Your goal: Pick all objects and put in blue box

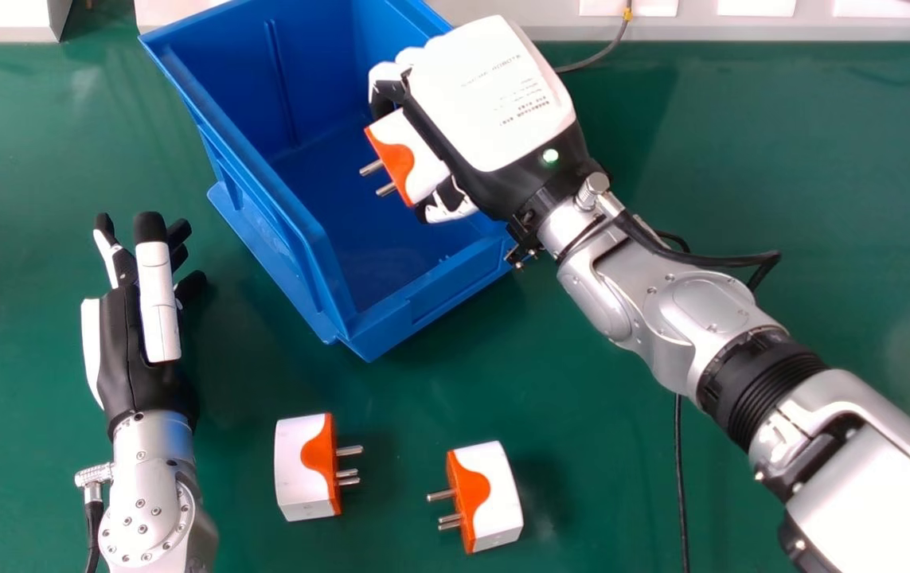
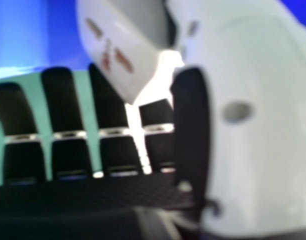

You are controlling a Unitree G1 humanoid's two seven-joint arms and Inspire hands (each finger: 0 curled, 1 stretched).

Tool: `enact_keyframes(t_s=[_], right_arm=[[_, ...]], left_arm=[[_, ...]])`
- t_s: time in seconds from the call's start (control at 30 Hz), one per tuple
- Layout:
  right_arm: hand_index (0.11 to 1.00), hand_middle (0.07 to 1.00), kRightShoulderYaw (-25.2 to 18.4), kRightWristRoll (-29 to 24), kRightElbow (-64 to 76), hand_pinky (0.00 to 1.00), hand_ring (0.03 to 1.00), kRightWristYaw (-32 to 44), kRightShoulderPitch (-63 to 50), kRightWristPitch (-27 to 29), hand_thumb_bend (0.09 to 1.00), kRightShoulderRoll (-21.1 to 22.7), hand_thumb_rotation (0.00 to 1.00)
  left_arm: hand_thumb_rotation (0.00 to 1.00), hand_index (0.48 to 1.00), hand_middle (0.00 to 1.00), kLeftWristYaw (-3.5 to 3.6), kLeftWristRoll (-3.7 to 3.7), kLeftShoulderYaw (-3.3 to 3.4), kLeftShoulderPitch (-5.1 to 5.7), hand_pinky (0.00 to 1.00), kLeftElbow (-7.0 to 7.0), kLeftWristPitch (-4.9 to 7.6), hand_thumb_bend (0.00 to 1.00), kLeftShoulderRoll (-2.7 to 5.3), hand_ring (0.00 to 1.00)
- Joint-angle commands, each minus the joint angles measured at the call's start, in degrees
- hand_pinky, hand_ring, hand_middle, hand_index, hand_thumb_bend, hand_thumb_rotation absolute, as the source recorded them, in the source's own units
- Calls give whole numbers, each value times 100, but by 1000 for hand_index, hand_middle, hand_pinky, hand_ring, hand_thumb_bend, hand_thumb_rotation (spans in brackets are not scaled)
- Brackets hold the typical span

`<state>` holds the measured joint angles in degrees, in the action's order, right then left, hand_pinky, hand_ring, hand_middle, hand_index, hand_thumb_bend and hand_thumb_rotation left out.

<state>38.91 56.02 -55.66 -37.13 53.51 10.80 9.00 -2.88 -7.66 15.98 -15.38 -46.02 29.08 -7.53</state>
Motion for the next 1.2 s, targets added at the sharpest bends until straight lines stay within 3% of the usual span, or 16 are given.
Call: enact_keyframes(t_s=[0.0, 0.13, 0.3, 0.47, 0.67, 0.83, 0.97, 1.17], right_arm=[[739, 831, -132, -141, 177, 639, 801, -138, -5, 27, 812, 44, 90], [812, 918, -141, -138, 172, 752, 896, -244, -27, 53, 903, 40, 121], [847, 961, -151, -87, 380, 824, 952, -367, -84, -43, 959, 88, 152], [861, 982, -162, -40, 627, 877, 979, -515, -187, -86, 985, 166, 187], [890, 997, -354, -90, 1462, 941, 997, -575, -643, 48, 999, 541, 233], [905, 999, -672, -290, 2130, 918, 995, -912, -1364, 654, 1000, 974, 272], [930, 1000, -862, -469, 1918, 886, 986, -1794, -1828, 1714, 1000, 1247, 355], [963, 984, -1006, -533, 1530, 862, 966, -2566, -2126, 2818, 1000, 1382, 547]], left_arm=[[987, 953, 869, -21, 66, -46, -6, 849, 47, -42, 931, -17, 907], [989, 953, 866, -24, 62, -42, 2, 848, 67, -54, 939, -14, 905], [990, 952, 864, -43, 80, -58, 39, 846, 142, -60, 945, -1, 904], [991, 952, 864, -19, 67, -46, 37, 846, 125, -56, 946, -7, 903], [991, 952, 863, -11, 72, -52, 99, 846, 209, -46, 945, 10, 903], [991, 953, 862, 11, 62, -49, 180, 848, 348, -86, 945, 8, 903], [991, 953, 862, 15, 70, -57, 245, 849, 458, -117, 945, 14, 903], [991, 953, 862, 19, 68, -56, 352, 849, 660, -203, 945, 2, 904]])
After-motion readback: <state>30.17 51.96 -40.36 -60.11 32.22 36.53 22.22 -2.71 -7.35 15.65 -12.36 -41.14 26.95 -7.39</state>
